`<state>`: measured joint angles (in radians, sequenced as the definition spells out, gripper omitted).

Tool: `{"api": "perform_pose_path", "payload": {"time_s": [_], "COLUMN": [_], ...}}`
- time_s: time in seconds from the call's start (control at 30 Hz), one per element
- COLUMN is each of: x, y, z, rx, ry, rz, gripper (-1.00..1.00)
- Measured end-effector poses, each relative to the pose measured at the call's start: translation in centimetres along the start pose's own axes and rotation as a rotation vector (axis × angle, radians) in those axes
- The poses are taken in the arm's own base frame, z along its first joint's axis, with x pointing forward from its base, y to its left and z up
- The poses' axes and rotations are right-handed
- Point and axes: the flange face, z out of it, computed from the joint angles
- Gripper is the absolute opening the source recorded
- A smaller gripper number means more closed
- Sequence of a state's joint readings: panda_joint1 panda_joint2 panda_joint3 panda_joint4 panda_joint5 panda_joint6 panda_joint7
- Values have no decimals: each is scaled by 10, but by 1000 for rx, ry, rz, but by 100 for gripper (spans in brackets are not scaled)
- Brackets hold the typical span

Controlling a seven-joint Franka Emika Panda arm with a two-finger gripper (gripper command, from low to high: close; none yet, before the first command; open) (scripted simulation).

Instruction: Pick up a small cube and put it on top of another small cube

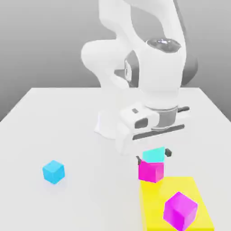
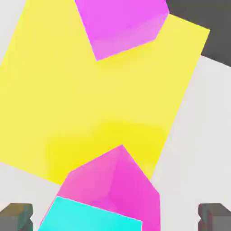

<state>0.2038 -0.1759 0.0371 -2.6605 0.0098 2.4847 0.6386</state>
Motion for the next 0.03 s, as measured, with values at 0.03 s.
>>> {"api": "perform_pose_path", "payload": {"time_s": [0.03], "x": [-1], "y": [0], "z": [-13], "rx": [0], "ry": [0], "rz": [0], "gripper": [100]}}
